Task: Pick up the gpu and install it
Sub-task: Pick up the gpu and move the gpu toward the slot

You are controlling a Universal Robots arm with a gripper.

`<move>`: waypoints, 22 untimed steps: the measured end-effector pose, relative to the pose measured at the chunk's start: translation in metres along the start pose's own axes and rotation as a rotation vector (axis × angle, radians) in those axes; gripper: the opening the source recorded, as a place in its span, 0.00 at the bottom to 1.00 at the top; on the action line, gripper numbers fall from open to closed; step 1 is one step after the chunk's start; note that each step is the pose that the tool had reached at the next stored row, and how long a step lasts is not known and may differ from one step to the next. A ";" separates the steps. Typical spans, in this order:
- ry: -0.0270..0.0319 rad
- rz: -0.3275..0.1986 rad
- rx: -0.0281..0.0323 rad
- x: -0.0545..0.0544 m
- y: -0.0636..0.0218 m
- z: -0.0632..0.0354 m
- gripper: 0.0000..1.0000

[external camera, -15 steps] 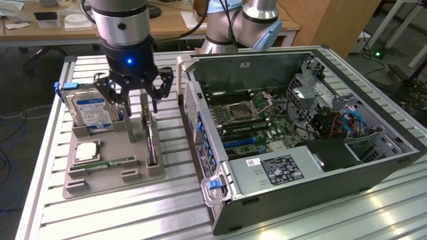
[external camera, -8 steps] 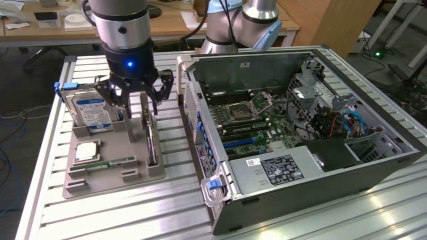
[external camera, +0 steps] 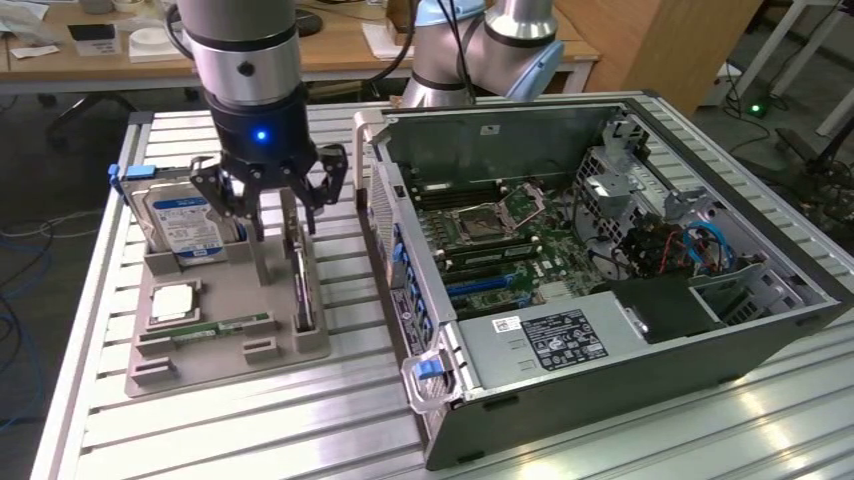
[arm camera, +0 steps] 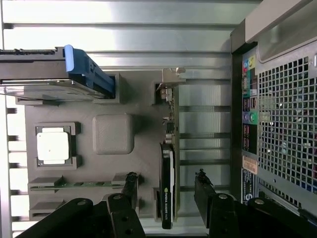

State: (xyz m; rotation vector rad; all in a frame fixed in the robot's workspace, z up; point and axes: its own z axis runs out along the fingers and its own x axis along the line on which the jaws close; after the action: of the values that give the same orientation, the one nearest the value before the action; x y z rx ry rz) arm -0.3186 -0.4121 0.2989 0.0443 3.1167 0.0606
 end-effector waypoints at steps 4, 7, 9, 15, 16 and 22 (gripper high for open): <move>-0.0001 0.000 0.0000 0.000 -0.0003 0.0029 0.59; -0.0001 0.000 0.0000 0.000 -0.0005 0.0051 0.59; -0.0002 0.000 0.0000 0.000 -0.0007 0.0066 0.59; -0.0001 0.000 0.0004 0.000 -0.0009 0.0107 0.59; -0.0002 0.000 0.0003 0.000 -0.0010 0.0113 0.59; -0.0005 0.000 0.0004 0.000 -0.0015 0.0153 0.59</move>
State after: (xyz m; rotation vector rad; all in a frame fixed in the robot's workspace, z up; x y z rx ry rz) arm -0.3186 -0.4130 0.2835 0.0438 3.1163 0.0599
